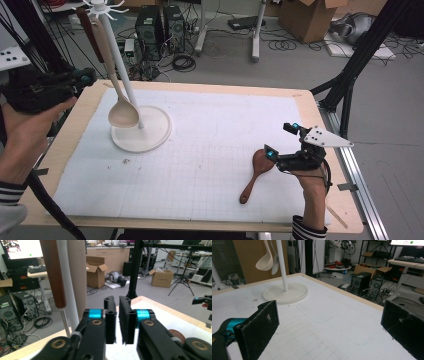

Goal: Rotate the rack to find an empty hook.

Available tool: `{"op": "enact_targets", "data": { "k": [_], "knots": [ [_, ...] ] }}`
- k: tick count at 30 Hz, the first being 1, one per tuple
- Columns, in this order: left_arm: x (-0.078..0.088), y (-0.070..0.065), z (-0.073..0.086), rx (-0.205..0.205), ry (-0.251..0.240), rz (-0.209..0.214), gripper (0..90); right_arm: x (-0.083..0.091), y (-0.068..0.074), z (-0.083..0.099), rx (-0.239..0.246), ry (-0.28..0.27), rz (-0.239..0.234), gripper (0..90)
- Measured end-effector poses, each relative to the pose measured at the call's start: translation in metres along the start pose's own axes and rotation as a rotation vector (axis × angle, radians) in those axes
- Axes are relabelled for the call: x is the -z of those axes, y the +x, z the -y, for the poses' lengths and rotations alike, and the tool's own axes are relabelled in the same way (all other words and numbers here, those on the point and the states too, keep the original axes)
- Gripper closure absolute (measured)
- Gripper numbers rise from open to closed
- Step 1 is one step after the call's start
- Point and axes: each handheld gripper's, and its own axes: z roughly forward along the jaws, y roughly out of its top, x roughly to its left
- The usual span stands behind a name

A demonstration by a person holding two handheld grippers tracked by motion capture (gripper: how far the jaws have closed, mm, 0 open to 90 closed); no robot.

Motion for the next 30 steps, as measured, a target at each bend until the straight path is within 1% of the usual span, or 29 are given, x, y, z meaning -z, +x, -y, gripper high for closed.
{"op": "enact_targets", "data": {
  "k": [3,4,7,14,18,20,21,25,27,30],
  "knots": [
    [-0.001,0.001,-0.007,-0.009,-0.002,-0.024,89.5,-0.001,0.001,0.000,-0.003,0.004,-0.004,0.4],
    [-0.001,0.001,-0.010,-0.007,-0.004,-0.027,89.6,-0.001,0.001,0.000,0.001,0.005,-0.004,0.4],
    [-0.003,0.002,-0.018,-0.022,-0.010,-0.040,89.6,-0.002,0.001,0.000,0.005,0.008,-0.004,0.4],
    [-0.013,0.007,-0.036,-0.049,-0.017,-0.087,89.7,-0.004,0.002,0.000,0.006,0.015,-0.010,0.4],
    [-0.018,0.011,-0.044,-0.050,-0.010,-0.109,89.7,-0.005,0.002,0.000,0.006,0.014,-0.013,0.4],
    [-0.019,0.014,-0.047,-0.047,-0.005,-0.112,89.7,-0.004,0.002,0.000,0.005,0.012,-0.010,0.4],
    [-0.020,0.015,-0.048,-0.035,-0.011,-0.114,89.7,-0.004,0.001,0.000,0.003,0.011,-0.010,0.4],
    [-0.024,0.021,-0.055,-0.033,0.005,-0.123,89.7,-0.003,0.001,0.000,0.003,0.009,-0.007,0.4],
    [-0.025,0.024,-0.060,-0.040,0.009,-0.128,89.7,-0.003,0.001,0.000,0.003,0.011,-0.006,0.4],
    [-0.027,0.029,-0.065,-0.040,0.008,-0.154,89.7,-0.002,0.000,0.001,0.001,0.011,0.000,0.4]
  ]
}}
